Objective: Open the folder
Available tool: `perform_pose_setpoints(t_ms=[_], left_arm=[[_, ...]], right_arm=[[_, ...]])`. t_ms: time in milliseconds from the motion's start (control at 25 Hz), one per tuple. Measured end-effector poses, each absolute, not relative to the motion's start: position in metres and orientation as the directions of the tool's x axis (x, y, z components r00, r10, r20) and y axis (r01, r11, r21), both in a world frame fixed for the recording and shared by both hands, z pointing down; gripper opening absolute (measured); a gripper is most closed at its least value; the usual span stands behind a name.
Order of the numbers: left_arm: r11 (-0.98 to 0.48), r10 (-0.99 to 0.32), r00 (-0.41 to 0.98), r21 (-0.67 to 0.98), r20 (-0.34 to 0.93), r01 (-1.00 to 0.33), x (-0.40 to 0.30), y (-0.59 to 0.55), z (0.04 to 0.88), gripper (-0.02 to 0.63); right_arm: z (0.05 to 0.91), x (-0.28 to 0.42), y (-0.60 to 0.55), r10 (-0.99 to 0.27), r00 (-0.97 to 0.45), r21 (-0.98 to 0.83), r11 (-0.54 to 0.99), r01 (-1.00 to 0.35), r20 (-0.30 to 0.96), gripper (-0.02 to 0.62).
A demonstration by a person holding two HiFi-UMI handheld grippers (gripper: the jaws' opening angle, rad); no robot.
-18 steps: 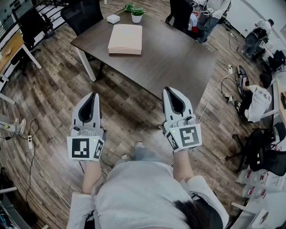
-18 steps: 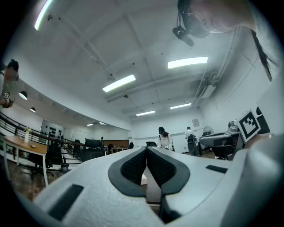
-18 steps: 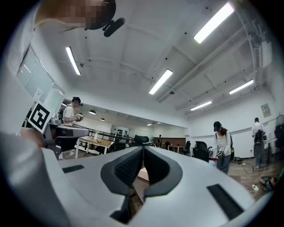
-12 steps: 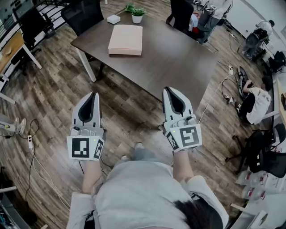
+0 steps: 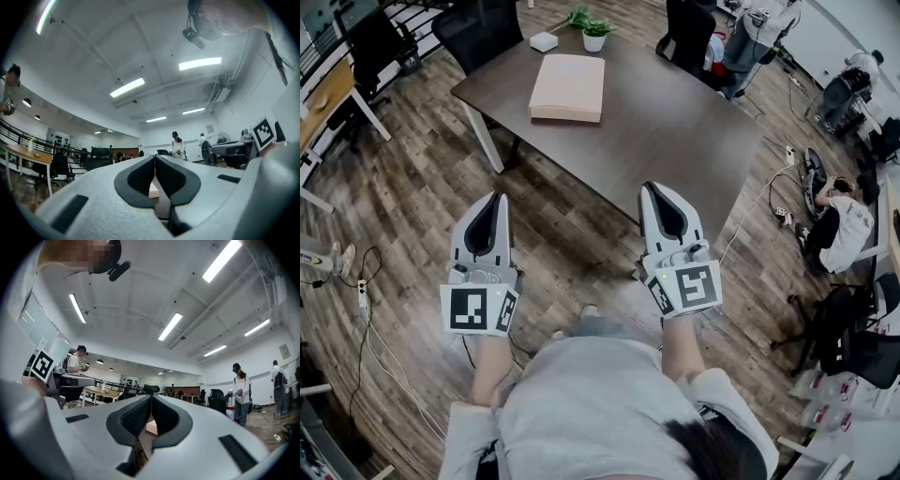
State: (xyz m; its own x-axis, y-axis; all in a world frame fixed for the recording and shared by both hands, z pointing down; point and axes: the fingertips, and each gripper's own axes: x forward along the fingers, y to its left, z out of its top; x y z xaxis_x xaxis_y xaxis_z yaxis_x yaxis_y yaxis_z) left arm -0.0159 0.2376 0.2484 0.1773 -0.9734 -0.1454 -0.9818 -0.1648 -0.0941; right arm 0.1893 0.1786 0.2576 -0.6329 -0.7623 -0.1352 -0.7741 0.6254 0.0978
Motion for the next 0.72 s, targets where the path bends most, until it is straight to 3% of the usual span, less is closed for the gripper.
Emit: perform_pose_setpoints(t_ms=[720], left_arm=[[-0.130,-0.976,0.146,-0.100,-0.164,-0.986,0.013,0.182,0.247,0.010]], right_arm=[[0.269,0.197,0.118,-0.703,-0.699,0.069,0.697,-0.714,-0.132,0.015]])
